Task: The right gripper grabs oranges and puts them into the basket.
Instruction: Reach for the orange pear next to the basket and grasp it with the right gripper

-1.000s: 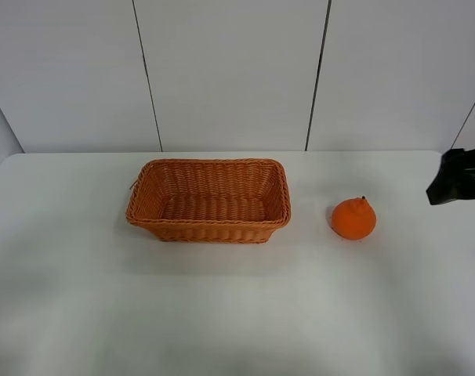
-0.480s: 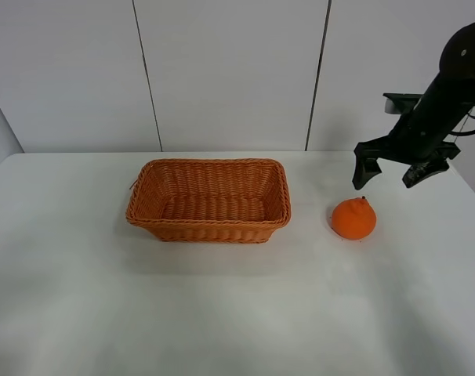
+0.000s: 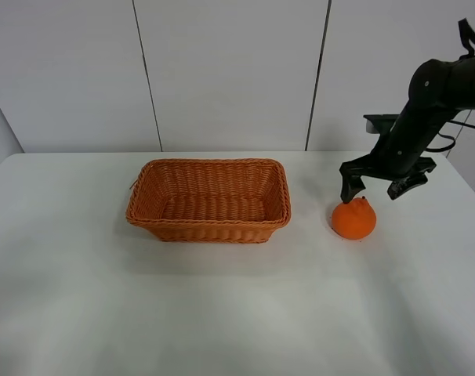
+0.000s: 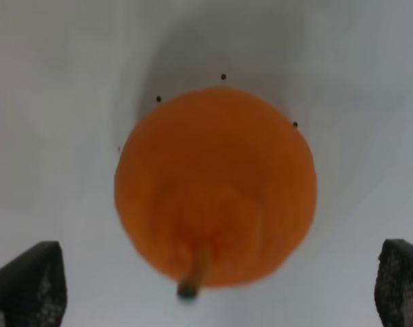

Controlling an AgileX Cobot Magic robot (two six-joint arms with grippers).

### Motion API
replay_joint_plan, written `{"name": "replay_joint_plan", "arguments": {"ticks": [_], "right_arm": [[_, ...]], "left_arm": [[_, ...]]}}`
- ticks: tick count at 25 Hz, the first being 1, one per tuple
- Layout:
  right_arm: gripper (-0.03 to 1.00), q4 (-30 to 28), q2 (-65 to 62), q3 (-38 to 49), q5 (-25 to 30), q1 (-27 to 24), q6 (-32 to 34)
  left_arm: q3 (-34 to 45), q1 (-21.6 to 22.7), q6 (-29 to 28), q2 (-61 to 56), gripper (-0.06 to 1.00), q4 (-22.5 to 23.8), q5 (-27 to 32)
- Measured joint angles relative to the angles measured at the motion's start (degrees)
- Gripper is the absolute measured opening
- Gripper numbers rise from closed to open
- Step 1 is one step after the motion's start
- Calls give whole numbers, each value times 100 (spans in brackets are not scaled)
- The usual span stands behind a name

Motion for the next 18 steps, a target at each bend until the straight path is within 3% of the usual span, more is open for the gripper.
{"name": "replay_joint_plan", "arguments": {"ticks": [5, 12, 14, 18], "right_arm": [[69, 42, 542, 0, -411, 0, 0], [66, 142, 917, 0, -501, 2, 0], [56, 166, 917, -1, -506, 2, 0], [19, 190, 907, -27, -425, 2, 0]], "left_arm": [[0, 0, 0, 0, 88, 0, 0], [0, 0, 0, 0, 88, 0, 0], [0, 0, 0, 0, 88, 0, 0], [0, 0, 0, 0, 88, 0, 0]]}}
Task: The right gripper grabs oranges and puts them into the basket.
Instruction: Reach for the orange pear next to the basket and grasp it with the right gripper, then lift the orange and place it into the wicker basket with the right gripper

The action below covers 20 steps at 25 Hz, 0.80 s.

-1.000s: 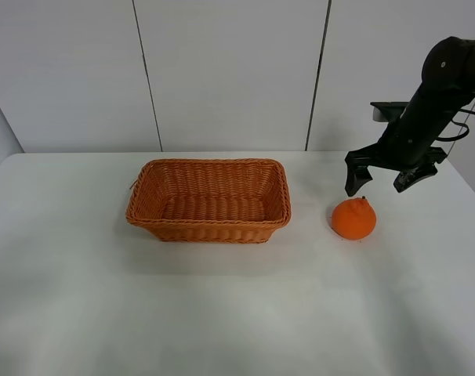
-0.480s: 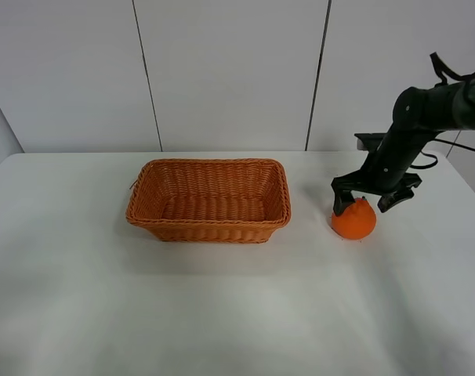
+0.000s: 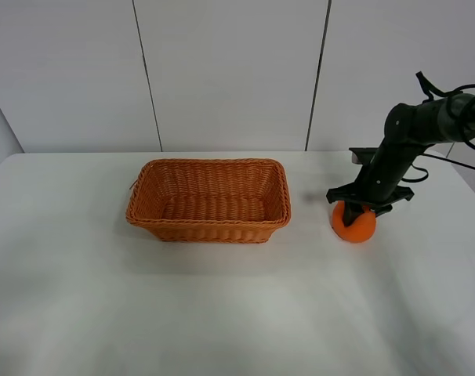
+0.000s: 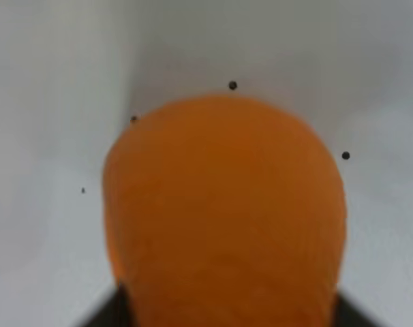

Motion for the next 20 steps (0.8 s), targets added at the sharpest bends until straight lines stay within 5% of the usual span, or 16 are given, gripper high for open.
{"name": "replay_joint_plan", "arguments": {"ticks": [2, 11, 20], "right_arm": [[9, 10, -91, -1, 41, 0, 0], [9, -32, -1079, -658, 900, 66, -6], [9, -237, -1443, -1802, 1423, 1093, 106]], "left_arm": [[0, 0, 0, 0, 88, 0, 0], [0, 0, 0, 0, 88, 0, 0], [0, 0, 0, 0, 88, 0, 0]]}}
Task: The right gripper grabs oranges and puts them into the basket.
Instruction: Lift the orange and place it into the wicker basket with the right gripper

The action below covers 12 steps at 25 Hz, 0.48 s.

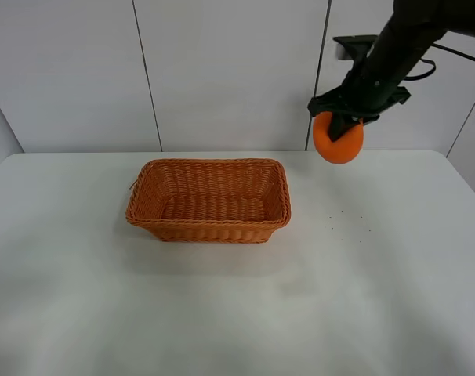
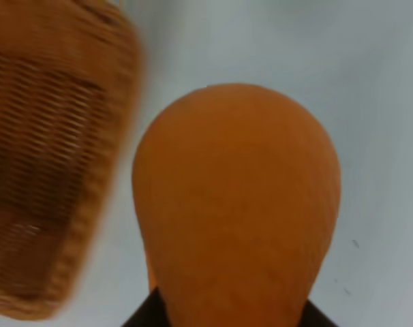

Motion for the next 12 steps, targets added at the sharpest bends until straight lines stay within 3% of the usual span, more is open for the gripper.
{"name": "replay_joint_plan", "arguments": {"ticks": [12], "right_arm": [[9, 0, 661, -332, -1182, 1737, 312]], "left_arm": [[0, 0, 0, 0, 88, 0, 0]]}}
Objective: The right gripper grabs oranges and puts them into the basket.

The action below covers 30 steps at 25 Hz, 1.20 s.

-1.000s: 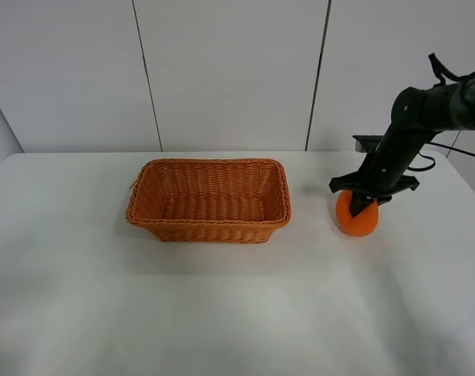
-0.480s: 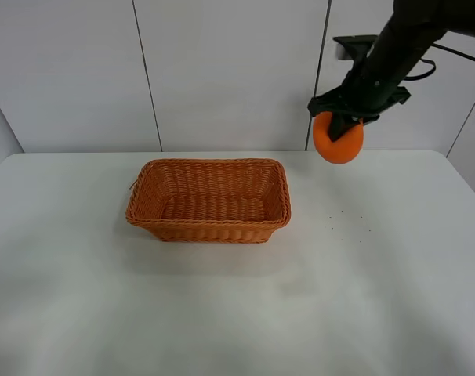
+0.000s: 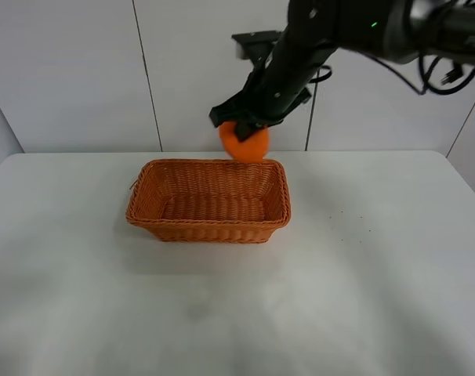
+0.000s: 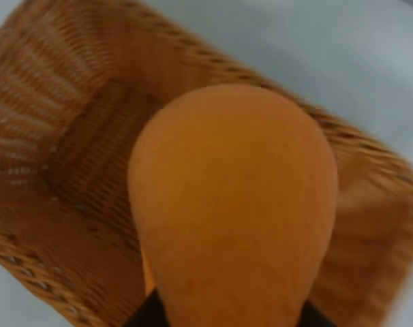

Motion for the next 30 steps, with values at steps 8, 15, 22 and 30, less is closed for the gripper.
{"name": "replay_joint_plan", "arguments": {"ticks": [8, 15, 22, 30], "right_arm": [[9, -38, 1141, 0, -973, 234, 60], [47, -44, 1371, 0, -806, 188, 124], [69, -88, 1187, -152, -190, 188, 124], [69, -271, 858, -1422, 1285, -273, 124]], "left_arm": [[0, 0, 0, 0, 88, 0, 0], [0, 0, 0, 0, 88, 0, 0], [0, 0, 0, 0, 88, 0, 0], [0, 0, 0, 0, 88, 0, 0]]}}
